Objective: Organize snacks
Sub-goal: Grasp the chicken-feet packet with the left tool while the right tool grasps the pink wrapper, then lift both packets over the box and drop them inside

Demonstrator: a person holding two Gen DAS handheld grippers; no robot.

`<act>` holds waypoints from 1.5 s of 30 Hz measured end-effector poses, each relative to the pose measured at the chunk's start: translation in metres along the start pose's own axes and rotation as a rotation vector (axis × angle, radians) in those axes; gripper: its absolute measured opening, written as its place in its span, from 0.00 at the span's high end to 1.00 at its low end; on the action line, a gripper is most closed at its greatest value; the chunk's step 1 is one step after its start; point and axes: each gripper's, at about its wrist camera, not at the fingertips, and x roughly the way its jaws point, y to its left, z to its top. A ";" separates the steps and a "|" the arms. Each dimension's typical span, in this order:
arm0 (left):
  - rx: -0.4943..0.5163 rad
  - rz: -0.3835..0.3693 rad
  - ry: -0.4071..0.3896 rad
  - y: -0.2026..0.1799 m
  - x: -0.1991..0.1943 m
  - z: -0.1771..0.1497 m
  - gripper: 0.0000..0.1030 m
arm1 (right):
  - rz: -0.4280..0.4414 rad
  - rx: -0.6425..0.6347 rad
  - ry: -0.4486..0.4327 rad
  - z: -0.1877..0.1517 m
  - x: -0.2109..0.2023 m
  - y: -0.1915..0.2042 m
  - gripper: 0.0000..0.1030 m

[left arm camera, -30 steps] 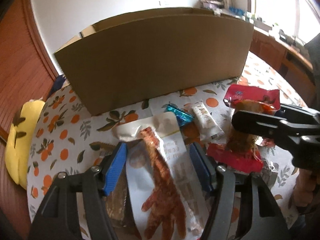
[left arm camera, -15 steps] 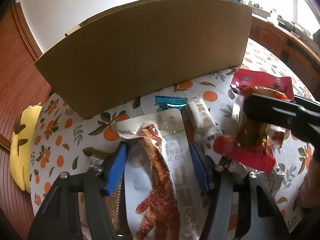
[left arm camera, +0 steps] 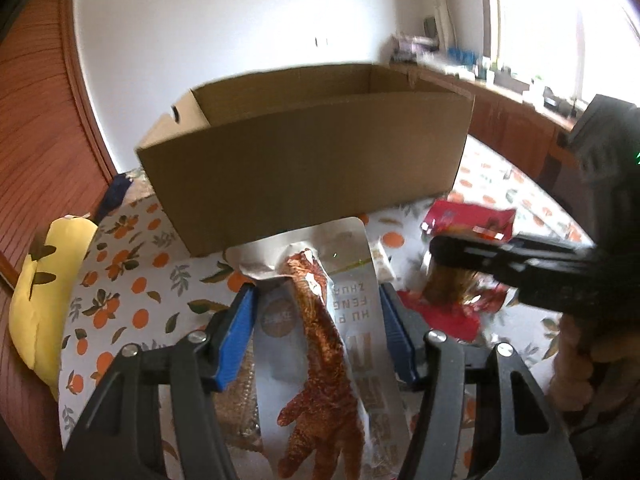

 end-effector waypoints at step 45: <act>-0.077 -0.061 -0.233 0.028 -0.059 0.071 0.41 | -0.029 -0.153 -0.055 0.044 -0.020 0.035 0.68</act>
